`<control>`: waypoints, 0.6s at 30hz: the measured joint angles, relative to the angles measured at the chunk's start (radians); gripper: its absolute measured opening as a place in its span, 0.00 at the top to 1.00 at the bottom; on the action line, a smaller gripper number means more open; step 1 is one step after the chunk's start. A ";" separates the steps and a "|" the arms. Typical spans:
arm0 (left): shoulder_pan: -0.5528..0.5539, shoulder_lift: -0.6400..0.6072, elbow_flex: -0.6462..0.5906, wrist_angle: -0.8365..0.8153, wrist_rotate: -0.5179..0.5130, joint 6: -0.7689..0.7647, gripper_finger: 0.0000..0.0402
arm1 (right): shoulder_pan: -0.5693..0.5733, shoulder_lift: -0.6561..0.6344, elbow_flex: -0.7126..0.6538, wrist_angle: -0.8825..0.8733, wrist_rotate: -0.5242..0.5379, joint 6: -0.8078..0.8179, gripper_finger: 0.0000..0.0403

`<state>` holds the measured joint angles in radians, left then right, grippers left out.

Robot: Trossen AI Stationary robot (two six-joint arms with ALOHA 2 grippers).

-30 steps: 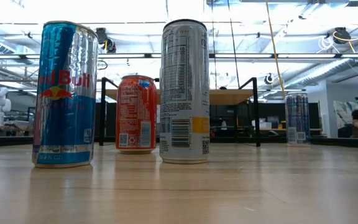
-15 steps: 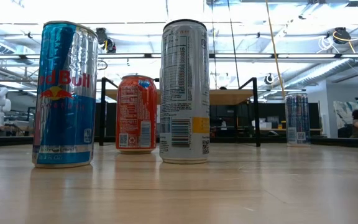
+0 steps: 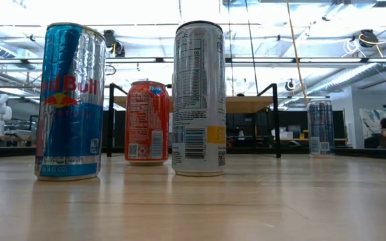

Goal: Place canned beverage on shelf
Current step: Put the right pink-white soda can aligned with the other pink-white on the shelf

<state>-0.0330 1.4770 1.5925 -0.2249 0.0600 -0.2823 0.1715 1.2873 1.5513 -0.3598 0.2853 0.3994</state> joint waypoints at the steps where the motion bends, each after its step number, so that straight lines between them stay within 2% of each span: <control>1: 0.000 0.000 0.000 0.012 0.000 0.000 0.31 | 0.000 0.002 0.000 0.011 0.001 0.000 0.01; 10: 0.000 0.005 0.002 0.098 -0.002 0.000 0.29 | -0.007 0.007 0.000 0.161 0.005 -0.103 0.02; 18: 0.000 0.005 0.002 0.112 -0.005 0.036 0.28 | -0.019 0.017 0.000 0.180 0.002 -0.124 0.02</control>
<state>-0.0334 1.4822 1.5940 -0.1133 0.0551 -0.2462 0.1523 1.3043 1.5513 -0.1798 0.2872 0.2752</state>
